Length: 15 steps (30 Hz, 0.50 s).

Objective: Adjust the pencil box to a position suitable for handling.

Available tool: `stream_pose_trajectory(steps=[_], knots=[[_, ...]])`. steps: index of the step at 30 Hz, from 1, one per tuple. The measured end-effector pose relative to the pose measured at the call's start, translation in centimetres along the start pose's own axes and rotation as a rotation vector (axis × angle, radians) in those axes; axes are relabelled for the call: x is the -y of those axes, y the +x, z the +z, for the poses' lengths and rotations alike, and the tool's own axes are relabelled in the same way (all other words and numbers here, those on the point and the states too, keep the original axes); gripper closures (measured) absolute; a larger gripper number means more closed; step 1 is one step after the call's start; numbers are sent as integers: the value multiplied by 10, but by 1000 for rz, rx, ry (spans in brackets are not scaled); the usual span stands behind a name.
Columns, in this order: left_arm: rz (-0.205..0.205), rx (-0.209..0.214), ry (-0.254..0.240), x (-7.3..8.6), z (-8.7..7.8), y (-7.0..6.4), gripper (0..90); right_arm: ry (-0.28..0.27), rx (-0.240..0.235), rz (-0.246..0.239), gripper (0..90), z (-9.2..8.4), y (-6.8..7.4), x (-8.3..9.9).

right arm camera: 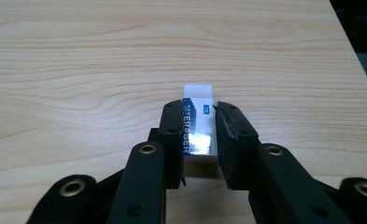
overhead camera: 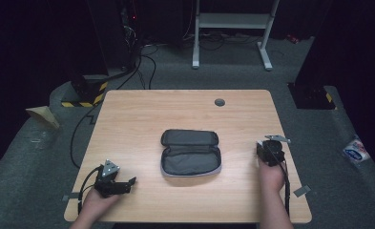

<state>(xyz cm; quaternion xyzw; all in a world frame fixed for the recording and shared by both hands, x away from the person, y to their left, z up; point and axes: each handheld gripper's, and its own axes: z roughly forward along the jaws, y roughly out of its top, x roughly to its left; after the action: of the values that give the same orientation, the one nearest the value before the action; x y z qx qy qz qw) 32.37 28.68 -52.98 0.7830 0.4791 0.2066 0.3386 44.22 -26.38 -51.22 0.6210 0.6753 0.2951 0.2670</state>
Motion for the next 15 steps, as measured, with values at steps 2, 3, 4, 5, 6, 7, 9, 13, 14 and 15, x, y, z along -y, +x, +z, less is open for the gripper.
stream_pose_trajectory(steps=[2,3,4,5,6,7,9,13,14,15], knots=[[0,0,0,0,0,0,107,-18,-21,-17,724,-7,4,3],[4,-3,1,0,0,0,107,-25,-29,-23,724,-11,7,6],[3,-3,1,0,0,0,107,-31,-34,-39,724,-14,9,8],[3,-3,1,0,0,0,107,-31,-34,-39,724,-14,9,8],[2,-2,1,0,0,0,107,-40,-41,-65,724,-21,13,14],[2,-2,1,0,0,0,107,-46,-46,-70,724,-24,15,17],[1,-2,0,0,0,0,107,-50,-49,-75,724,-27,16,19],[1,-2,1,0,0,0,107,-92,-90,-80,723,-43,25,26],[1,-2,1,0,0,0,107,-96,-95,-77,723,-47,27,27],[1,-2,1,0,0,0,107,-108,-99,-87,724,-50,30,28]])
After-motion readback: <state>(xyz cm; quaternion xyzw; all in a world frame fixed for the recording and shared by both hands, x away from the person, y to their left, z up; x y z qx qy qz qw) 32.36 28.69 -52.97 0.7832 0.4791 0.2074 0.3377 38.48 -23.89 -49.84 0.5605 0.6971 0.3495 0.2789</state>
